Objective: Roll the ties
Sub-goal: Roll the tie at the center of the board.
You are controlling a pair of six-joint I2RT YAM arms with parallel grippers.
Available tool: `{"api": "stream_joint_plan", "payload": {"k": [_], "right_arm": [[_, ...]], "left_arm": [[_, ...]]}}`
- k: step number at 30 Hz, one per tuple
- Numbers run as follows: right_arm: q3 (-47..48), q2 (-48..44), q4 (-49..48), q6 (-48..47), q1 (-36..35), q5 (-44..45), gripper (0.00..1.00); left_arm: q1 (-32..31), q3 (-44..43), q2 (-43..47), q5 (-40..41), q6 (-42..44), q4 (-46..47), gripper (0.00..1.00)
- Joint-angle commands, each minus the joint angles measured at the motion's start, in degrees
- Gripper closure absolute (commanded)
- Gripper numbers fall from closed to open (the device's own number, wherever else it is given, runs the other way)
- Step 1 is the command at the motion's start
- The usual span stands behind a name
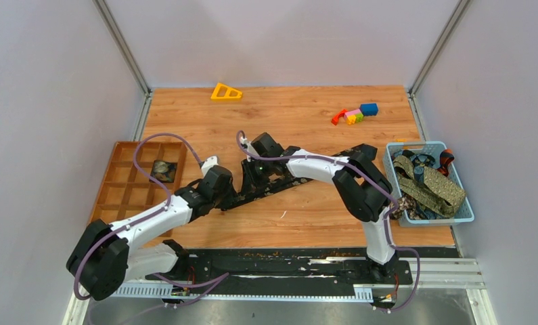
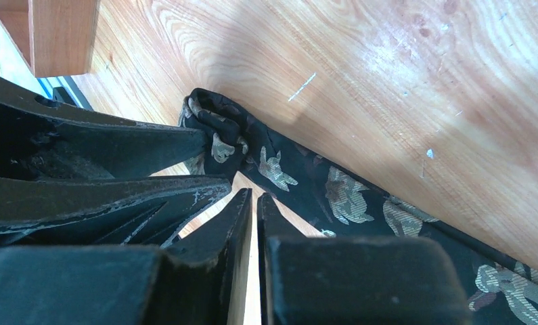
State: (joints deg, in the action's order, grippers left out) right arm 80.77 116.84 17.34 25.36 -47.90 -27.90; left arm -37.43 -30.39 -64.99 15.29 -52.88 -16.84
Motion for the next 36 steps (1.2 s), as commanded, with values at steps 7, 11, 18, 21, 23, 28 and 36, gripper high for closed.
{"api": "stream_joint_plan", "payload": {"k": [7,11,18,21,23,28,36], "right_arm": [[0.1,-4.9,-0.4,0.2,0.1,0.5,0.81],[-0.7,-5.0,-1.7,1.3,0.1,-0.6,0.76],[-1.2,-4.1,-3.5,2.8,-0.4,-2.1,0.68],[-0.8,-3.3,-3.8,3.3,-0.9,-2.8,0.67],[-0.7,-2.8,-4.1,3.7,-1.1,-3.2,0.67],[0.0,-1.9,-4.1,4.1,-2.0,-3.1,0.64],[2.0,-0.4,-3.2,4.3,-3.4,-3.0,0.61]], "left_arm": [[-0.4,1.5,3.2,-0.6,-2.1,5.2,0.58],[-0.4,2.4,4.1,-0.5,-2.1,6.6,0.64],[-0.4,3.6,5.1,-0.7,-1.5,8.0,0.81],[-0.4,4.0,5.8,-0.8,-1.4,8.5,0.86],[-0.4,4.2,7.0,-0.6,-1.3,8.4,0.89],[-0.4,4.3,11.0,0.4,-1.1,6.6,0.89],[-0.4,2.7,20.1,5.4,0.4,-2.5,0.87]]}}
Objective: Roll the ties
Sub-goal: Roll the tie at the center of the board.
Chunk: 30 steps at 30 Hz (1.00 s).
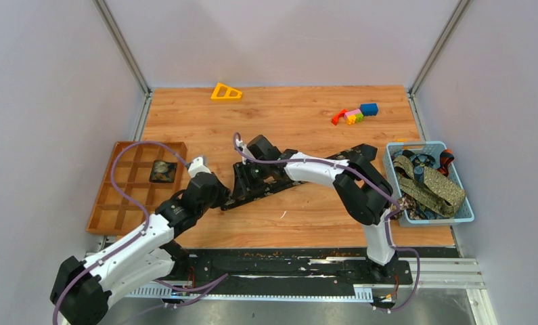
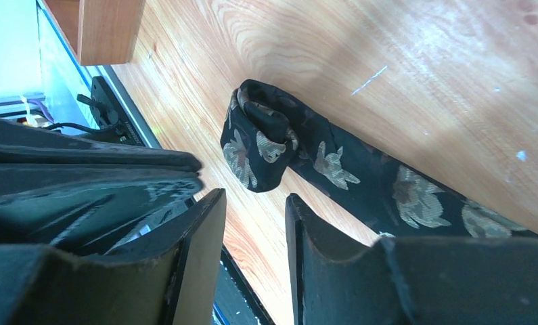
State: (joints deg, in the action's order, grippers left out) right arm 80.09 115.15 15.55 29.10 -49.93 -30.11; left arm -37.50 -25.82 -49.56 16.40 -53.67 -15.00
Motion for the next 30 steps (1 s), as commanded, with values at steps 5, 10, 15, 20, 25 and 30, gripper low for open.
{"api": "stream_joint_plan", "payload": {"k": [5,10,15,20,25,30], "right_arm": [[3.5,2.4,-0.5,0.5,-1.9,-0.3,0.6],[5.1,3.7,0.5,0.3,-2.1,0.6,0.62],[7.1,5.3,2.3,-0.4,-2.1,2.4,0.65],[8.2,6.5,3.9,-1.3,-2.1,3.8,0.79],[8.9,7.2,5.2,-2.4,-2.1,5.0,0.86],[9.0,7.4,5.9,-3.4,-1.9,6.3,0.9]], "left_arm": [[-0.3,-1.5,10.3,9.1,2.5,-11.3,0.65],[-0.3,0.6,15.1,11.2,3.1,-14.3,0.4],[-0.4,2.6,18.6,12.2,3.0,-15.5,0.37],[-0.3,4.0,20.2,12.1,2.9,-15.6,0.38],[-0.3,4.9,20.3,10.9,3.6,-14.3,0.38],[-0.3,5.7,20.0,9.2,4.2,-12.3,0.4]]}}
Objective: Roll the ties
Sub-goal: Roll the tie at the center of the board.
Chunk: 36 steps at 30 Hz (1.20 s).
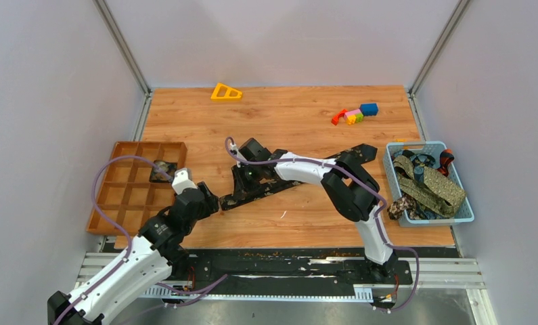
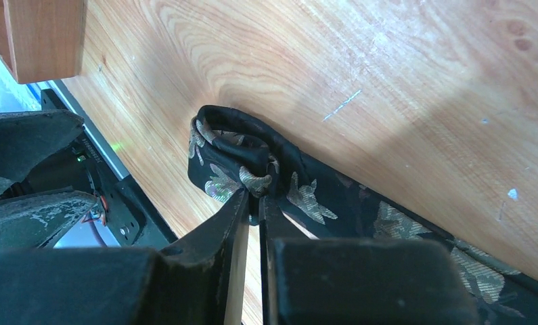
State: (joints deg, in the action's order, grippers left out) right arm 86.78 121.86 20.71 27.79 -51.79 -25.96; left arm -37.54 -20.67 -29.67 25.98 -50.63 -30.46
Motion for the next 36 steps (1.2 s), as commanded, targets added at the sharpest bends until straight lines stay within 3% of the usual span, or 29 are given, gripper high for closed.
{"api": "stream_joint_plan", "payload": {"k": [1,11,18,29,36], "right_arm": [[2.4,0.7,0.8,-2.3,0.0,2.3,0.91],[0.9,3.0,-0.5,-3.8,1.1,2.5,0.96],[-0.9,4.9,-1.9,-4.1,1.7,1.7,0.98],[-2.5,5.1,-3.2,-4.5,2.3,0.7,1.0],[-2.5,5.4,-3.4,-4.2,2.4,0.3,1.0]], "left_arm": [[-0.3,0.8,0.1,-0.8,1.3,3.5,0.4],[-0.2,2.6,-3.4,-3.7,0.7,8.2,0.39],[0.9,3.1,-10.9,-7.8,0.7,13.9,0.39],[7.0,6.9,-12.6,-13.6,-0.3,20.1,0.4],[13.3,10.3,-12.1,-22.2,-0.2,25.8,0.42]]}}
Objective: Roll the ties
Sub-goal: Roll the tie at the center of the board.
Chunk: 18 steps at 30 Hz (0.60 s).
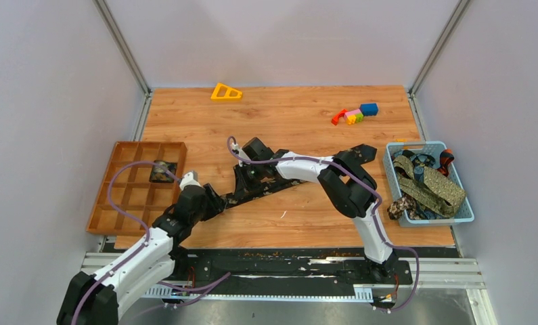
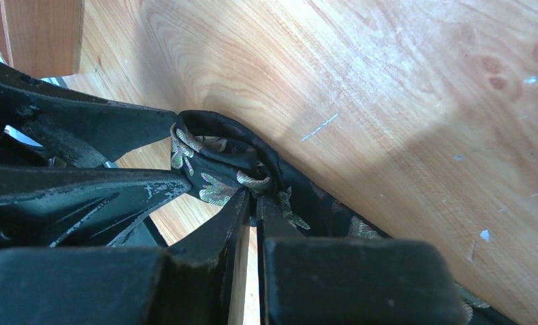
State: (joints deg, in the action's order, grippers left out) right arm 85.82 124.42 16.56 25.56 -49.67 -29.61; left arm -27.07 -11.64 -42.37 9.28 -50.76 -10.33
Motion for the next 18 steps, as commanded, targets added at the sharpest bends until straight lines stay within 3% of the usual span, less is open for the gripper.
{"api": "stream_joint_plan", "payload": {"k": [1,18], "right_arm": [[-1.4,2.7,0.7,-1.8,0.3,3.9,1.0],[-0.9,2.5,2.0,-1.8,0.3,4.4,1.0]], "left_arm": [[3.5,1.7,1.0,-6.6,0.0,6.2,0.42],[6.4,6.8,0.9,-11.0,0.1,15.5,0.42]]}}
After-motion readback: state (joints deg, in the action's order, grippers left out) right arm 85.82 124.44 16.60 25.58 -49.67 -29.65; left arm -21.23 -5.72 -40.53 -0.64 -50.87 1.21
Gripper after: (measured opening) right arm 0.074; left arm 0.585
